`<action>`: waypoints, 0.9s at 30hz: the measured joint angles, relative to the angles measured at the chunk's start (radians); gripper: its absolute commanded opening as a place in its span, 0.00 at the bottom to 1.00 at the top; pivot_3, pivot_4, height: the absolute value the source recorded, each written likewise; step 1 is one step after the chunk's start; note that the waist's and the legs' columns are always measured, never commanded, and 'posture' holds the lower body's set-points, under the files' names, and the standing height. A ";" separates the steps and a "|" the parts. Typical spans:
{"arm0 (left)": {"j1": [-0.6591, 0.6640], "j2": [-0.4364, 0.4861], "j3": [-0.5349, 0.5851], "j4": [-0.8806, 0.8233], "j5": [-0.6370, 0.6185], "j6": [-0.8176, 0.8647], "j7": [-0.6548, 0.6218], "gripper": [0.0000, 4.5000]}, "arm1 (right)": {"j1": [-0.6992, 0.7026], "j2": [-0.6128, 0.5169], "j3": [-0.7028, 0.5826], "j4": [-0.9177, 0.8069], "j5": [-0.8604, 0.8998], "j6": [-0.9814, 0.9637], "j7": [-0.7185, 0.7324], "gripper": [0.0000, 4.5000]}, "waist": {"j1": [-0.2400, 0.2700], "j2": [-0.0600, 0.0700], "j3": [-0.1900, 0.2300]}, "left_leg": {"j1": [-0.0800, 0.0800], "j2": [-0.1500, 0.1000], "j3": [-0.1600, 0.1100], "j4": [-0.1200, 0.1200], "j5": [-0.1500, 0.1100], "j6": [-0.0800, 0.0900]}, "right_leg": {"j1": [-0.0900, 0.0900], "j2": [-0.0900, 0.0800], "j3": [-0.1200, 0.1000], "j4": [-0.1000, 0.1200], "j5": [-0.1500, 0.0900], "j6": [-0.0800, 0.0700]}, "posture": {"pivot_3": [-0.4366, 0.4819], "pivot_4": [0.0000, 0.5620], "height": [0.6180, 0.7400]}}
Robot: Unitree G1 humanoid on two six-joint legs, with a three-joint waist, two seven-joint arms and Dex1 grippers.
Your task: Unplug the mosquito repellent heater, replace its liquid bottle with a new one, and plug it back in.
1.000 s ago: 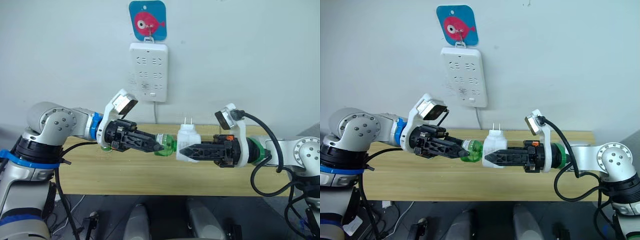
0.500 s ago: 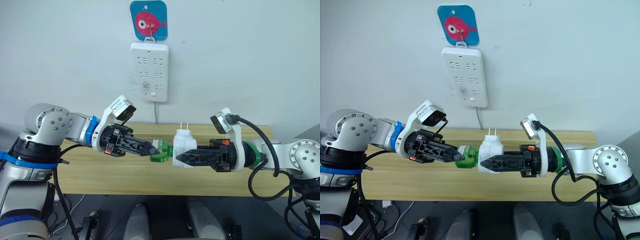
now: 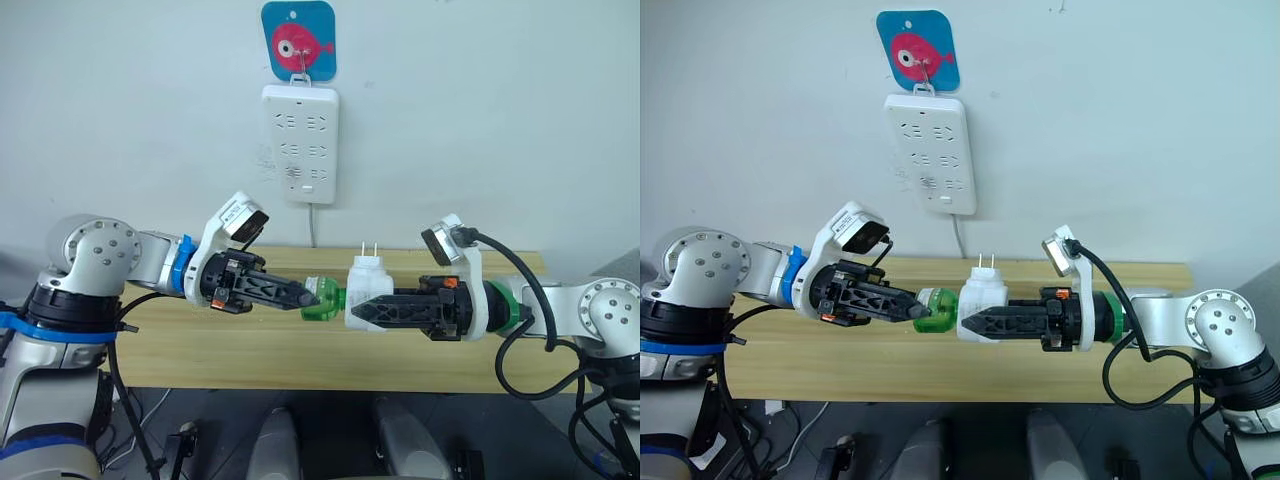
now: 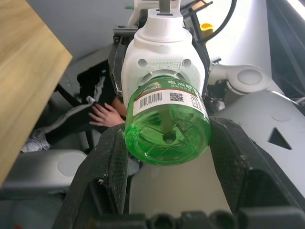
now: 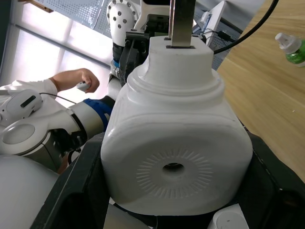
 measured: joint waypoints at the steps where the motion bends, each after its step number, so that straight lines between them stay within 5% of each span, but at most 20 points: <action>1: 0.002 -0.004 0.001 0.002 0.001 -0.006 0.002 0.50 | -0.003 0.000 0.000 0.005 0.000 0.001 -0.001 0.67 | 0.000 0.000 0.000 | 0.000 0.000 0.000 0.000 0.000 0.000 | 0.000 0.000 0.000 0.000 0.000 0.000 | 0.34 0.40 0.87; 17: 0.025 -0.040 0.013 -0.005 0.036 -0.085 0.023 0.50 | -0.024 -0.002 -0.004 0.049 0.000 0.024 -0.005 0.67 | 0.003 0.000 0.000 | 0.000 0.000 0.000 0.000 0.000 0.000 | 0.000 0.000 0.000 0.000 0.000 0.000 | 0.34 0.41 0.87; 18: 0.025 -0.045 0.016 -0.003 0.039 -0.089 0.027 0.66 | -0.024 -0.002 -0.007 0.050 0.000 0.024 -0.005 0.67 | 0.003 0.000 0.000 | 0.000 0.000 0.000 0.000 0.000 0.000 | 0.000 0.000 0.000 0.000 0.000 0.000 | 0.34 0.41 0.87; 23: 0.033 -0.034 0.084 0.031 0.095 -0.129 0.045 0.99 | 0.000 -0.033 -0.024 0.077 -0.023 0.034 -0.023 0.67 | 0.004 -0.001 0.001 | 0.000 0.000 0.001 0.000 0.000 0.000 | -0.001 0.000 0.001 0.000 0.000 0.000 | 0.34 0.41 0.87; 27: 0.052 -0.035 0.084 0.018 0.119 -0.144 0.032 1.00 | 0.000 -0.030 -0.024 0.077 -0.024 0.034 -0.023 0.67 | 0.004 -0.001 0.001 | 0.000 0.000 0.001 0.000 0.000 0.000 | -0.001 0.000 0.001 0.000 0.000 0.000 | 0.33 0.41 0.87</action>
